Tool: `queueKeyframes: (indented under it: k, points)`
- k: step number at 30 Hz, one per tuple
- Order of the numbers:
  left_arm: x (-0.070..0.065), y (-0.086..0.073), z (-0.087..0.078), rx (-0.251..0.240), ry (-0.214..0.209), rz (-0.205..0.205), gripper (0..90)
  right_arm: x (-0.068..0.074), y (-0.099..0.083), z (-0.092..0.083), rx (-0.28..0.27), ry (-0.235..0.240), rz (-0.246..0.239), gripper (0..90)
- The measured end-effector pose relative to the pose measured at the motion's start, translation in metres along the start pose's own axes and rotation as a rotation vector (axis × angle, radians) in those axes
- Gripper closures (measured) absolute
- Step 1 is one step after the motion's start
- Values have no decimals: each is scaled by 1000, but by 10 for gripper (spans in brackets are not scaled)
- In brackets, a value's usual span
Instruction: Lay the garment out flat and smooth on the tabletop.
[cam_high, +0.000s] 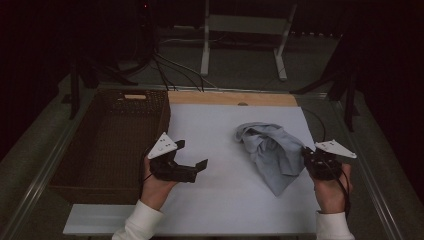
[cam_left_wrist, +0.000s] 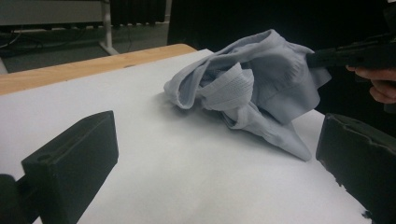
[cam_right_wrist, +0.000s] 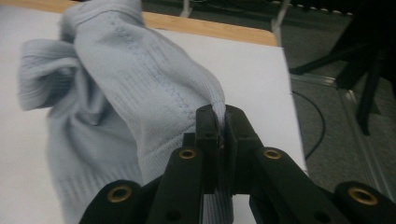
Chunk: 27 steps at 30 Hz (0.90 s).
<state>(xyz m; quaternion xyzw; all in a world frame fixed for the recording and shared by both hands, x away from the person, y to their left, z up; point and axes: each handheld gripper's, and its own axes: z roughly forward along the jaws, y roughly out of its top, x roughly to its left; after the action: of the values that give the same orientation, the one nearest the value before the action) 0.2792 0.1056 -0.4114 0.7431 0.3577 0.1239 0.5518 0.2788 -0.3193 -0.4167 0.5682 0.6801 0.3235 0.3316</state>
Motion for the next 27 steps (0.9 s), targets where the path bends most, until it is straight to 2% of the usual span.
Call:
queueKeyframes:
  k: [2, 5, 12, 13, 14, 16, 18, 22, 27]
  points:
    - [0, 0, 0, -1, 0, -2, 1, -5, -1, -1, 0, -19, 10, 860]
    - [0, 0, 1, 4, -1, 1, 1, -11, -3, -1, 7, -11, 30, 860]
    - [-1, -1, 1, 5, -2, 2, 1, -10, -5, 2, 15, -12, 20, 827]
    - [-1, -1, 1, 5, -2, 1, 1, -9, -5, 3, 13, -12, 15, 787]
    - [-1, -1, 1, 5, -2, 2, 1, -7, -4, 3, 4, -12, 10, 683]
    - [-1, -1, 1, 5, -2, 3, 1, -5, -3, 1, -16, -12, 3, 560]
    - [-1, -1, 2, 6, -3, 3, 1, -1, -1, -1, -40, 1, -10, 465]
    - [-1, -1, 2, 6, -3, 3, 1, 12, 3, -7, -78, 35, -52, 379]
    - [-1, -1, 2, 5, -3, 2, 1, 32, 5, -10, -97, 104, -100, 341]
